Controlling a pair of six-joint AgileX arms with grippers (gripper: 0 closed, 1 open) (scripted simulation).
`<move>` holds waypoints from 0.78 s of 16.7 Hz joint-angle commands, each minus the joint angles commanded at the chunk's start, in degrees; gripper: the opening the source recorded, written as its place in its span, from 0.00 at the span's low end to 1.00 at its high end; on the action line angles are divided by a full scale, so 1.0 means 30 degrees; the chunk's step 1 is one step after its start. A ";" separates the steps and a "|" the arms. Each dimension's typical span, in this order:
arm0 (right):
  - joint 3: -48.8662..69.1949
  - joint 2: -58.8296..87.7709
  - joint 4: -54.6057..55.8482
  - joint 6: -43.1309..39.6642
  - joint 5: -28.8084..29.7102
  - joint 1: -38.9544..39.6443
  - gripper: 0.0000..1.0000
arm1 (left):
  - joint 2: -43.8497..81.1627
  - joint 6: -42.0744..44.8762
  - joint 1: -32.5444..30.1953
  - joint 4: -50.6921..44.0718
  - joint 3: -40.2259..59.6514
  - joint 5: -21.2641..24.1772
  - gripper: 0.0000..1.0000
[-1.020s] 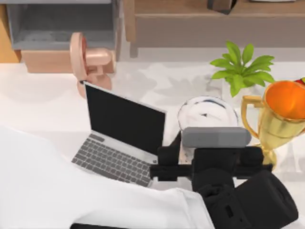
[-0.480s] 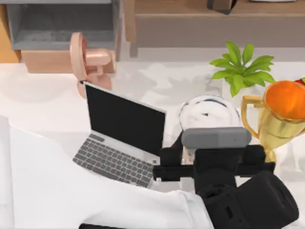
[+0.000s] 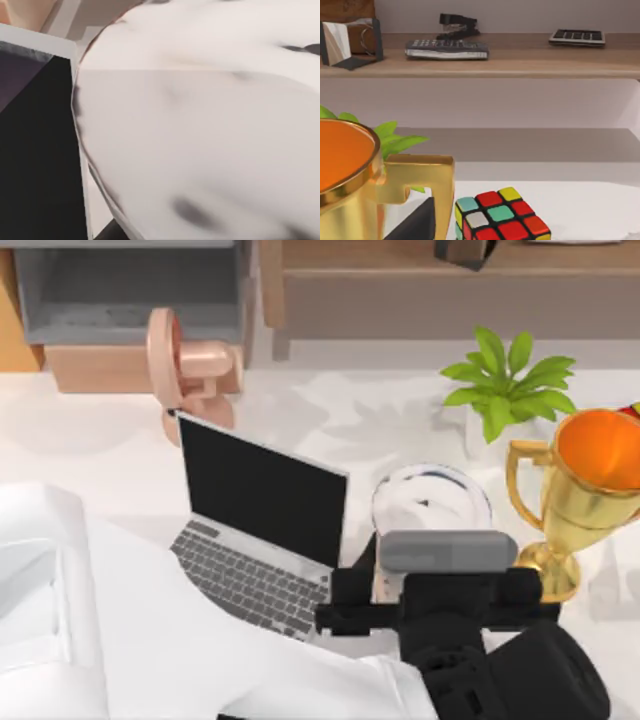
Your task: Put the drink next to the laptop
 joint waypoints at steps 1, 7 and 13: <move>0.0000 0.0000 0.0000 0.0000 0.0000 0.0000 1.00 | 0.0000 0.0000 0.0000 0.0000 0.0000 0.0000 0.00; 0.0000 0.0000 0.0000 0.0000 0.0000 0.0000 1.00 | 0.0000 0.0000 0.0000 0.0000 0.0000 0.0000 0.30; 0.0000 0.0000 0.0000 0.0000 0.0000 0.0000 1.00 | 0.0000 0.0000 0.0000 0.0000 0.0000 0.0000 0.75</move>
